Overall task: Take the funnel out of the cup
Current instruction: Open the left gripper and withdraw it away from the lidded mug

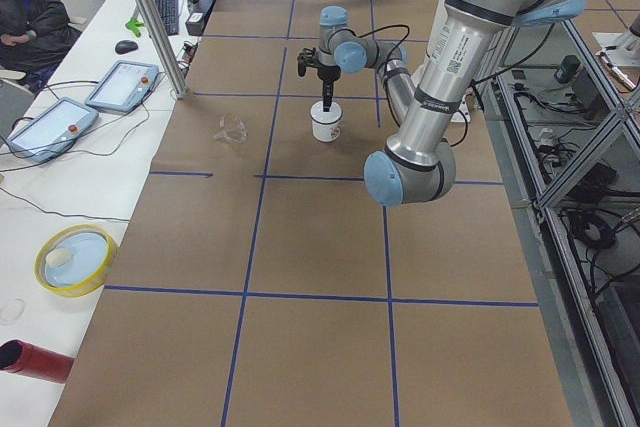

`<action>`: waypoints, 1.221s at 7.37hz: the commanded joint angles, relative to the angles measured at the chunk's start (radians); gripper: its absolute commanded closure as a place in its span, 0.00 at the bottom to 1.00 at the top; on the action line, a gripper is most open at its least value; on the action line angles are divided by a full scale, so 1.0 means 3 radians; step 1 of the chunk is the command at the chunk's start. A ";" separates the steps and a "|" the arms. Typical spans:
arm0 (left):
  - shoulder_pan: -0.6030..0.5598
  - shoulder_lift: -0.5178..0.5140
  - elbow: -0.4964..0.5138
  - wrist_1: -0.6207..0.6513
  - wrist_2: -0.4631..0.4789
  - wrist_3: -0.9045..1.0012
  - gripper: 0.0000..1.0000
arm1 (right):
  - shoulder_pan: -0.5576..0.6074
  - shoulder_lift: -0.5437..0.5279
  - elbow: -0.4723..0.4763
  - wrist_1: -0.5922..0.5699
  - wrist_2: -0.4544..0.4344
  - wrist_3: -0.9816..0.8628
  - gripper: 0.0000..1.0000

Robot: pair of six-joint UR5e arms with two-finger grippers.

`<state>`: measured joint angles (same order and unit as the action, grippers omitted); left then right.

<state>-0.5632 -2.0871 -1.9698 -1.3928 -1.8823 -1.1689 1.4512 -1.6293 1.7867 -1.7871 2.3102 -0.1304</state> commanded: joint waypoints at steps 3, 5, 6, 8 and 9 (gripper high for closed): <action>-0.0583 0.0237 -0.0194 -0.0015 -0.0385 0.0951 0.01 | 0.0000 -0.0004 -0.0004 0.0000 0.0000 0.0000 0.00; -0.1320 0.0660 -0.0173 -0.0015 -0.0577 0.2192 0.01 | 0.0000 -0.0004 -0.0004 0.0000 0.0000 0.0000 0.00; -0.1764 0.0885 -0.0153 -0.0010 -0.0896 0.2730 0.00 | 0.0000 0.0001 0.0001 0.0000 0.0000 0.0000 0.00; -0.2527 0.1442 -0.0016 -0.0005 -0.1176 0.3554 0.00 | 0.0000 -0.0004 0.0001 0.0000 0.0000 0.0000 0.00; -0.2748 0.1658 0.0142 -0.0005 -0.1176 0.3680 0.00 | 0.0000 -0.0004 -0.0004 0.0000 0.0000 0.0000 0.00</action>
<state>-1.2777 -1.6822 -1.9762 -1.3950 -2.2178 -0.1681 1.4512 -1.6300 1.7863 -1.7871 2.3102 -0.1304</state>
